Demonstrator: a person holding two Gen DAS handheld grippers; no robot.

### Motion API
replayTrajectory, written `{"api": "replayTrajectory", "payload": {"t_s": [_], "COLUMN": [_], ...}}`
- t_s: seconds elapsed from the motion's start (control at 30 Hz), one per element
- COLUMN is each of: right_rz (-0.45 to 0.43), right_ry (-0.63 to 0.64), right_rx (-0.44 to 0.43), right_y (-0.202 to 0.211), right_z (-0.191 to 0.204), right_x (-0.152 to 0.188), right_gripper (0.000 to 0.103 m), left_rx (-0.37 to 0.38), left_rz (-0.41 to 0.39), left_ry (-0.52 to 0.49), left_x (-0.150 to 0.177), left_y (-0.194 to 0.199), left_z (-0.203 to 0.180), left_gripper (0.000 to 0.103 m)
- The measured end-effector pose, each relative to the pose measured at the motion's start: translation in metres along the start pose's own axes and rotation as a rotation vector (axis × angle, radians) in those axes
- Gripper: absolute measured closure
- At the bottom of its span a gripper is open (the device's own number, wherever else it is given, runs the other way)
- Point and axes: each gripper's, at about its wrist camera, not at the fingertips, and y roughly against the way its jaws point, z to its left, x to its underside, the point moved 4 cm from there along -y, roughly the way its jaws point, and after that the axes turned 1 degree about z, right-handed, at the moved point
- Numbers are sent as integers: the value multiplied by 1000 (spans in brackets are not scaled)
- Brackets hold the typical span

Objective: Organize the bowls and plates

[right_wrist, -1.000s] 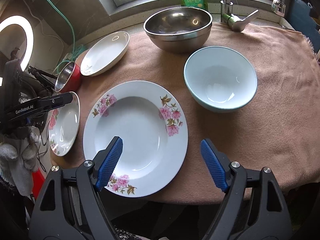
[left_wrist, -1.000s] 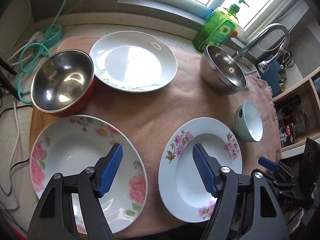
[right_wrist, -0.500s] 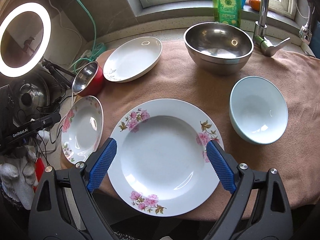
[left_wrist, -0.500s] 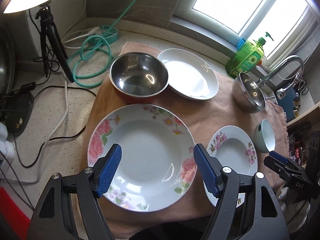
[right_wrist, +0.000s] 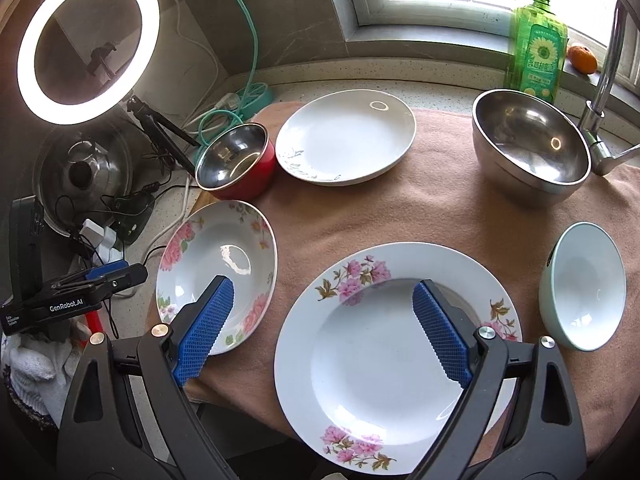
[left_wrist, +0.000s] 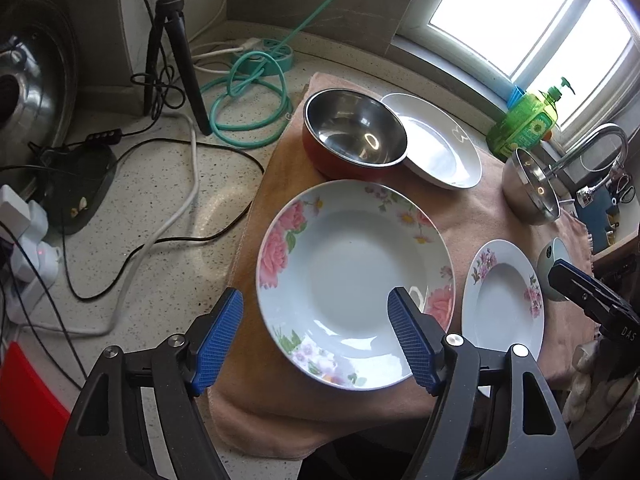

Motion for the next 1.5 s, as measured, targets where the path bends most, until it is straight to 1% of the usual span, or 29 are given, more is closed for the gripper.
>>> {"api": "replayTrajectory", "payload": {"t_s": [0.07,0.13,0.2,0.33,0.57,0.67,0.73,0.9,1.03,1.07,1.13,1.17,1.23,1.33,1.37,1.4,1.43,1.5], "right_rz": [-13,-21,-15,1,34,53,71,113,145,150,165,172,184,202,209,217,224,231], "right_ry": [24,45,60,89,126,140,142,127,125,123,120,118,116,105,99,95,91,88], "right_rx": [8,10,6,-10,33,48,40,10,-4,-7,-20,-26,-36,-48,-53,-58,-60,-62], "right_y": [-2,-5,-8,-16,-32,-40,-45,-59,-71,-73,-77,-80,-84,-90,-92,-94,-96,-99], "right_z": [6,11,16,26,33,35,36,35,37,37,37,38,39,39,39,39,38,39], "right_x": [-3,-5,-7,-10,-14,-16,-16,-16,-14,-14,-14,-14,-14,-14,-14,-14,-14,-13], "right_gripper": [10,10,10,10,10,10,10,10,10,11,18,19,27,32,34,38,41,42], "left_rx": [6,-4,-5,-67,-97,-72,-69,-29,22,19,24,22,33,29,31,35,38,37], "left_rz": [3,-1,-5,-4,29,52,60,56,53,50,42,45,46,35,36,39,43,47], "left_ry": [11,9,11,47,119,156,154,152,185,188,176,171,161,153,153,156,159,158], "left_x": [3,5,7,10,16,20,21,21,19,18,17,17,16,14,13,12,11,11], "left_y": [-1,-1,0,-2,-11,-16,-18,-20,-22,-23,-24,-25,-27,-27,-28,-30,-31,-33], "left_z": [4,6,8,18,35,41,39,34,34,34,33,32,29,28,29,30,31,32], "left_gripper": [28,28,28,28,28,28,28,28,28,28,28,28,31,34,39,44,45,51]}}
